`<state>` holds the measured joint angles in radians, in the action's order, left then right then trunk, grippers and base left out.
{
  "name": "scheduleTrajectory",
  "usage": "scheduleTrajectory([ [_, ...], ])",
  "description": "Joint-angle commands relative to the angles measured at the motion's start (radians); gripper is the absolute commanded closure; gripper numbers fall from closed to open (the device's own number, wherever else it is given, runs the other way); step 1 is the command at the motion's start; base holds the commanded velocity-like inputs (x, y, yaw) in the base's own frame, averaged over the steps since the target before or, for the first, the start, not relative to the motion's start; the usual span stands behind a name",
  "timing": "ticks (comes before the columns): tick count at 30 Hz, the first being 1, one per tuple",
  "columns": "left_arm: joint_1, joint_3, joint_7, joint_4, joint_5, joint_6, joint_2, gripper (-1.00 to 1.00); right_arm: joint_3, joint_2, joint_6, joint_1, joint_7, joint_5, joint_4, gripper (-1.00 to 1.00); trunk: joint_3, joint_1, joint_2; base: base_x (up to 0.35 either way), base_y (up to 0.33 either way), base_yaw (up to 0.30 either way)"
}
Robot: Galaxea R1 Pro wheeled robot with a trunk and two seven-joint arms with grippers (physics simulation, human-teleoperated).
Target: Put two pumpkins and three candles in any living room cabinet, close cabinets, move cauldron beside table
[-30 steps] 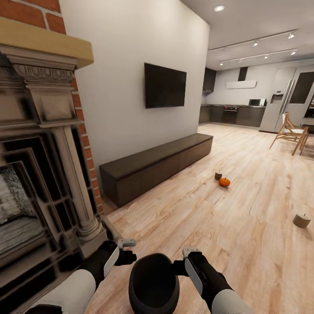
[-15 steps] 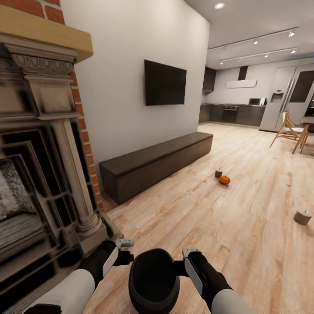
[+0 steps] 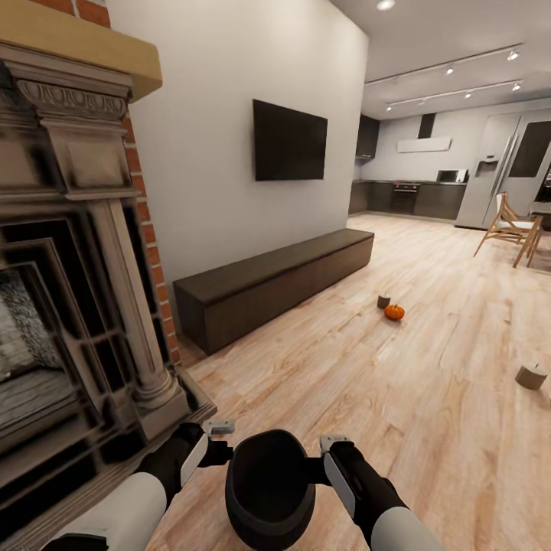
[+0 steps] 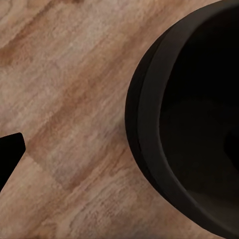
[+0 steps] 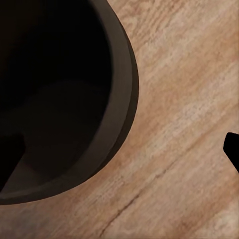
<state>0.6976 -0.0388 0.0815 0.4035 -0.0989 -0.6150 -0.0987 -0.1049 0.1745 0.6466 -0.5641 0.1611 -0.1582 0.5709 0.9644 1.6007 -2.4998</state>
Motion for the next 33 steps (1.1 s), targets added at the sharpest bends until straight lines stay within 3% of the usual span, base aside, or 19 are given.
scheduleTrajectory([
  [1,0.000,-0.004,0.009,0.002,-0.010,-0.004,0.000,-1.00,-0.003,0.000,0.003,0.000,0.009,-0.011,0.001,-1.00,0.001,0.000,0.000,0.000,0.000,0.000],
  [29,-0.003,-0.007,0.011,0.002,-0.004,-0.004,-0.003,-1.00,-0.004,0.000,-0.002,0.000,0.007,-0.011,0.000,-1.00,0.001,0.000,0.000,0.048,-0.017,0.000],
  [33,-0.003,-0.041,0.036,0.001,-0.001,-0.006,-0.007,-1.00,-0.005,0.000,-0.007,0.000,0.006,-0.011,0.000,-1.00,0.001,0.000,0.000,0.004,-0.005,0.000],
])
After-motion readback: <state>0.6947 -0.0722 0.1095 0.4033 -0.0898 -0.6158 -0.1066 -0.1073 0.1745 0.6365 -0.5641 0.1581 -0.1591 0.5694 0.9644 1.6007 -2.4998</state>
